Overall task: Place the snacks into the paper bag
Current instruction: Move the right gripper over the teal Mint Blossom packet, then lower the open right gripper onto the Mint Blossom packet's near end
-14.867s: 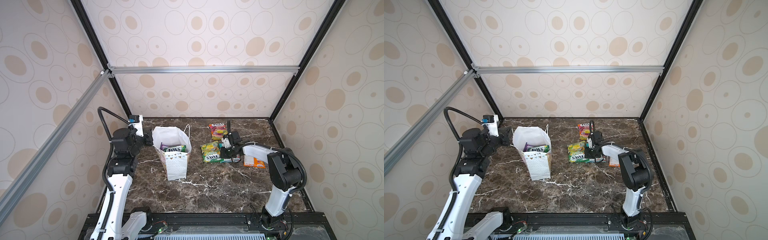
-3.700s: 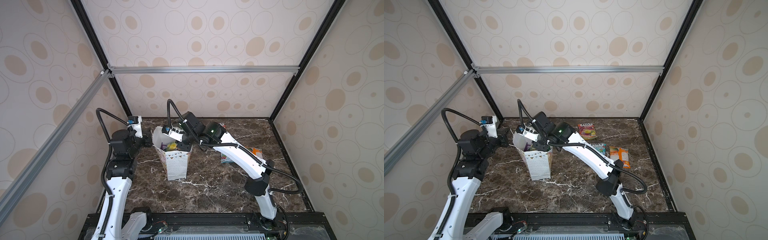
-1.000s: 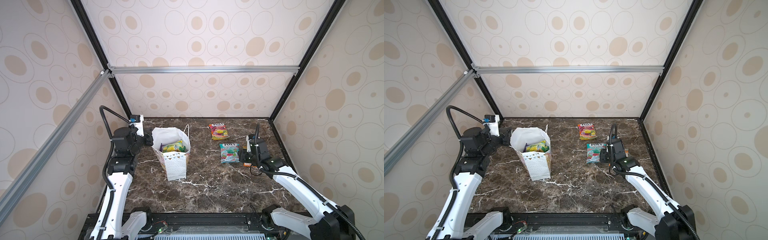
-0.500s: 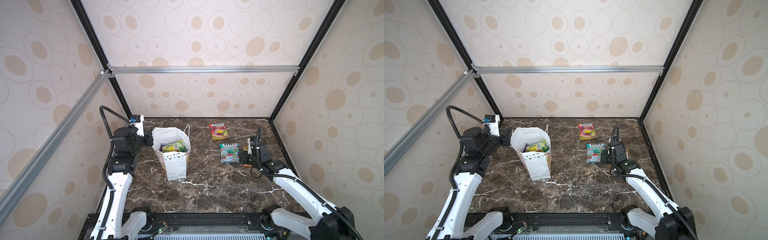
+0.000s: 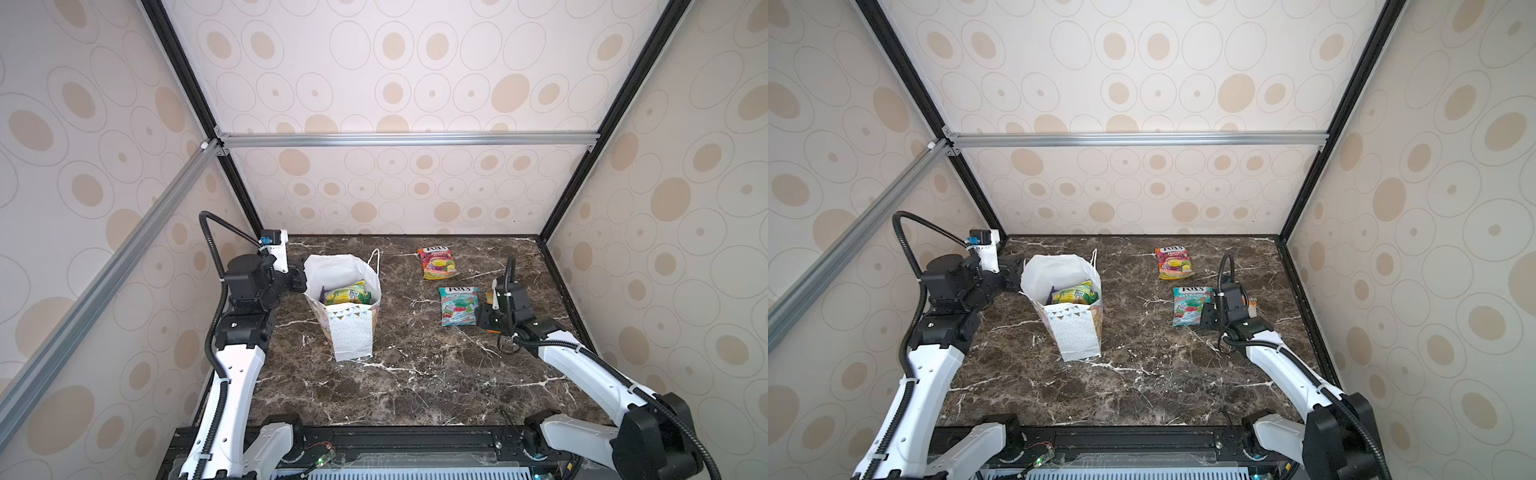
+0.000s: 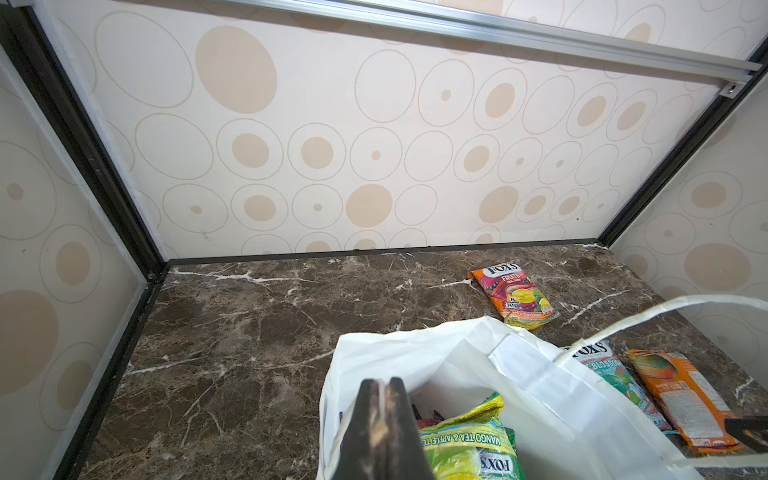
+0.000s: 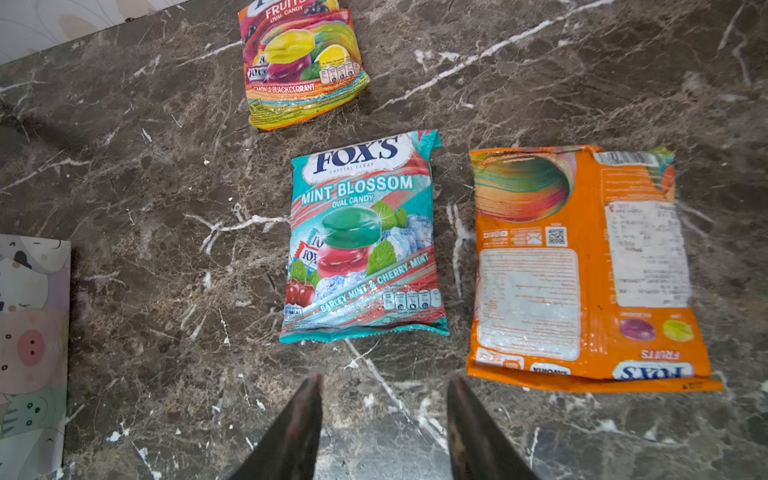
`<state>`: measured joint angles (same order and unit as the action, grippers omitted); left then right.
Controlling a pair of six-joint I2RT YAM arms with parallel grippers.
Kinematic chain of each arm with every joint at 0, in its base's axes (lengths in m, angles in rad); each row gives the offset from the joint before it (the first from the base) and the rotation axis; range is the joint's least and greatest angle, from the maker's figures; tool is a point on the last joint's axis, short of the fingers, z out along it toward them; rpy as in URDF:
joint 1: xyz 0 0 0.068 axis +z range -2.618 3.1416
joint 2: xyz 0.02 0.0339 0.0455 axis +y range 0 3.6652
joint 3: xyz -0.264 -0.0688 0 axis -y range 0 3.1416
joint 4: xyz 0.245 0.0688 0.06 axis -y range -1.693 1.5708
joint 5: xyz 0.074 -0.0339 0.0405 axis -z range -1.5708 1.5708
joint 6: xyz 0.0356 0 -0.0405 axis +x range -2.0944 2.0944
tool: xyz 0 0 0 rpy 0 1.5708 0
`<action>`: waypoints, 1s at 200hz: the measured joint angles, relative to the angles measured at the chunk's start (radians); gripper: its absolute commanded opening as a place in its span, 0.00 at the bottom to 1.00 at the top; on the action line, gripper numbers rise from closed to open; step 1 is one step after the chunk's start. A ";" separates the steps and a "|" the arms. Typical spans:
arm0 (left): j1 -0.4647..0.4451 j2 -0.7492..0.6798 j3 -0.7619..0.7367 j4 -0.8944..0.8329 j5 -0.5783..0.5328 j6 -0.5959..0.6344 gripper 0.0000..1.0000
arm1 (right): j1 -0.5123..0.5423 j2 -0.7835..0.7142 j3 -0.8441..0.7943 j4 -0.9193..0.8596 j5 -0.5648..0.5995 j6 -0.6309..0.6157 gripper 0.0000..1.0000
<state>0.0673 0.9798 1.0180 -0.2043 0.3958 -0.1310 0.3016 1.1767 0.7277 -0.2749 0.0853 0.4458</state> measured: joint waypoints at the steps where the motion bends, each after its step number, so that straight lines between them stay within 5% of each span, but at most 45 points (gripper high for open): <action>1: 0.000 0.000 0.000 0.000 0.000 0.000 0.00 | -0.001 0.000 -0.001 0.001 -0.001 0.000 0.50; 86: 0.000 0.001 0.000 0.000 0.000 0.000 0.00 | -0.132 0.098 -0.100 0.161 -0.157 0.095 0.50; 200: 0.000 0.001 0.000 0.000 -0.002 0.000 0.00 | -0.151 0.273 -0.104 0.289 -0.251 0.136 0.51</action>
<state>0.0673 0.9806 1.0180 -0.2043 0.3943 -0.1310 0.1505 1.4498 0.6239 0.0139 -0.1654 0.5816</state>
